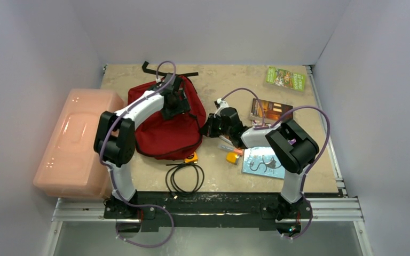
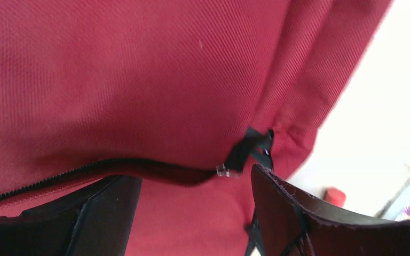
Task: Pack the student bag
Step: Unzip the student bag at the center of the board.
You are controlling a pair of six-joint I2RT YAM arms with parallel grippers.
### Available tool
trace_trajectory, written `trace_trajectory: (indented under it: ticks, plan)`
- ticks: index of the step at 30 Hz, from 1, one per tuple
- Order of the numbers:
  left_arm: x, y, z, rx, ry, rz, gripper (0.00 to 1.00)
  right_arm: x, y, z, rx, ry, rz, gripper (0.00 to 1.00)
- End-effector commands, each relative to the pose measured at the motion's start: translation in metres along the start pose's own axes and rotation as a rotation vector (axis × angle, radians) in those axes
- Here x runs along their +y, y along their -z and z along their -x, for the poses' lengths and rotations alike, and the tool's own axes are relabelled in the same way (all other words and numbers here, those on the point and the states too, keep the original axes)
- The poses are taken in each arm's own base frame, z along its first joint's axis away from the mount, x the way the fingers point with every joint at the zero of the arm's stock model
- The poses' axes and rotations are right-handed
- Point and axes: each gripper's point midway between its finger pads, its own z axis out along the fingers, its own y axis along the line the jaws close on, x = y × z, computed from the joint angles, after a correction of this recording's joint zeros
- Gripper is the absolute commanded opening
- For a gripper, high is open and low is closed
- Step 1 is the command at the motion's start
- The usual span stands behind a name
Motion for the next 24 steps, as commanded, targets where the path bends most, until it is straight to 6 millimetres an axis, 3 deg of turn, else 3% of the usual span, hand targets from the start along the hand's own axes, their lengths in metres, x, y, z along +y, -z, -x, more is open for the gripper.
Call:
trace_trajectory:
  ticks: [1,3,6,7,10,12,15,18,22,24]
  plan:
    - [0.014,-0.009,0.021,-0.048,0.046,0.145,0.73,0.005,0.009,0.023,-0.069,0.093,-0.011,0.0]
    - [0.014,-0.015,0.021,-0.041,0.026,0.15,0.63,0.003,0.013,0.034,-0.086,0.143,-0.052,0.0]
    - [0.003,-0.014,0.021,-0.034,-0.022,0.079,0.22,0.003,0.016,0.052,-0.125,0.24,-0.092,0.13]
    - [0.0,-0.012,0.02,-0.033,-0.035,0.058,0.14,0.004,0.016,0.062,-0.14,0.279,-0.106,0.18]
    - [-0.008,0.006,0.021,-0.044,-0.061,-0.019,0.03,0.013,0.016,0.096,-0.2,0.424,-0.134,0.23]
    - [-0.013,0.017,0.019,-0.031,-0.069,-0.085,0.0,0.027,0.011,0.112,-0.21,0.597,-0.094,0.26]
    - [-0.015,0.032,0.02,-0.037,-0.068,-0.142,0.0,0.023,-0.001,0.122,-0.159,0.745,-0.141,0.27]
    - [-0.016,0.039,0.02,-0.037,-0.041,-0.211,0.0,0.028,-0.009,0.118,-0.101,0.822,-0.097,0.32]
    - [-0.021,0.043,0.021,-0.012,0.012,-0.302,0.0,0.057,-0.005,0.115,-0.141,0.858,0.053,0.41]
    - [-0.025,0.047,0.023,-0.017,0.008,-0.325,0.0,0.061,-0.007,0.105,-0.113,0.855,0.103,0.42]
